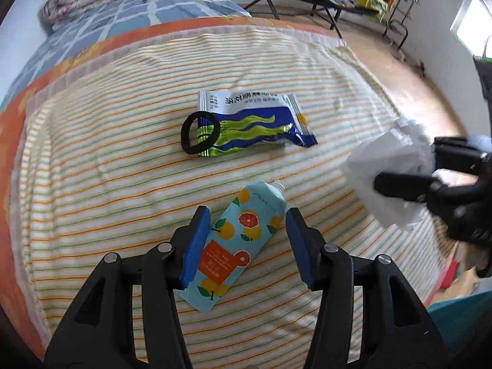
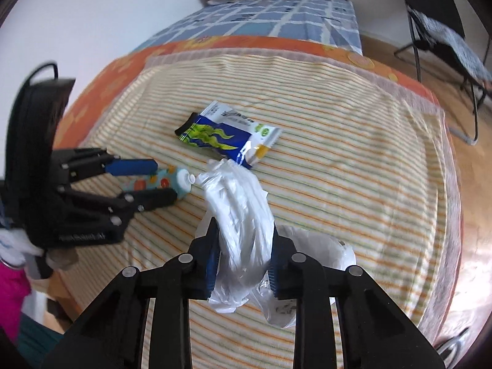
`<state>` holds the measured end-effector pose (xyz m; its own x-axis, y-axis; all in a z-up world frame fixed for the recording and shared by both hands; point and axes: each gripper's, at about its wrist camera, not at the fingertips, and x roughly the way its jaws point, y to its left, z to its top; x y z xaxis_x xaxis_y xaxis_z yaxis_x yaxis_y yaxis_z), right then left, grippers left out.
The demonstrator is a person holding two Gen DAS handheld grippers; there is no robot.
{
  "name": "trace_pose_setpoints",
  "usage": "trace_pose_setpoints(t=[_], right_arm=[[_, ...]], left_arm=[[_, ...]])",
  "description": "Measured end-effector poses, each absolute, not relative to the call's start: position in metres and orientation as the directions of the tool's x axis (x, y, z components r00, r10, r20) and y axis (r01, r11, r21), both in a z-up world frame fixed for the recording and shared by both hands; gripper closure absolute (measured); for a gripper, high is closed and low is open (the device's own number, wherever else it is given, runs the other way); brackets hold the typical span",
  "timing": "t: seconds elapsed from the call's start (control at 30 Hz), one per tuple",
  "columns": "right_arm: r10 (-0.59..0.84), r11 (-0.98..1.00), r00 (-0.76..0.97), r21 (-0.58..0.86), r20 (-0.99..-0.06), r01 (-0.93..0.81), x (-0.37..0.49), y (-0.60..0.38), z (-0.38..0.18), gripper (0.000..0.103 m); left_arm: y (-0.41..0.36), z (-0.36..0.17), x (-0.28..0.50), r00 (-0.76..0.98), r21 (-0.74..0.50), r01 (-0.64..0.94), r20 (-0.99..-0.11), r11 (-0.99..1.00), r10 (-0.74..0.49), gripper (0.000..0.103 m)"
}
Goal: Collect trash
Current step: 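Grasp the orange-print pouch with the left tool while the right tool grasps the white tissue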
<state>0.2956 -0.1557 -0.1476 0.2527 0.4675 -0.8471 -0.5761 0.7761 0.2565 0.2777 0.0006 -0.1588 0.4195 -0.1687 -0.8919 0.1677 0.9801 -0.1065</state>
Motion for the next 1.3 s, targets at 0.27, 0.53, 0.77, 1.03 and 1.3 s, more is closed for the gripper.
trace_pose_setpoints(t=[0.27,0.53,0.77,1.03,1.3], right_arm=[[0.454,0.776,0.237,0.25,-0.859,-0.579,0.287,-0.16,-0.15,0.052],[0.407,0.765,0.239,0.186,-0.882,-0.616,0.273,-0.157,-0.151,0.051],[0.409,0.773,0.237,0.196,-0.881,-0.604,0.268,-0.163,-0.147,0.051],[0.424,0.772,0.261,0.196,-0.867,-0.605,0.263,-0.164,-0.135,0.044],[0.368,0.792,0.278,0.142,-0.887,-0.594,0.26,-0.168,-0.146,0.041]], left_arm=[[-0.001,-0.168,0.266,0.427,-0.022,0.162,-0.9,0.987,-0.09,0.054],[0.011,-0.16,0.258,0.445,-0.039,0.111,-0.892,0.993,-0.084,0.079],[0.019,-0.161,0.257,0.426,-0.093,0.083,-0.897,0.992,-0.12,0.066],[-0.004,-0.171,0.252,0.431,0.024,0.137,-0.901,0.99,-0.038,0.049],[0.003,-0.17,0.25,0.44,-0.017,0.124,-0.895,0.992,-0.07,0.066]])
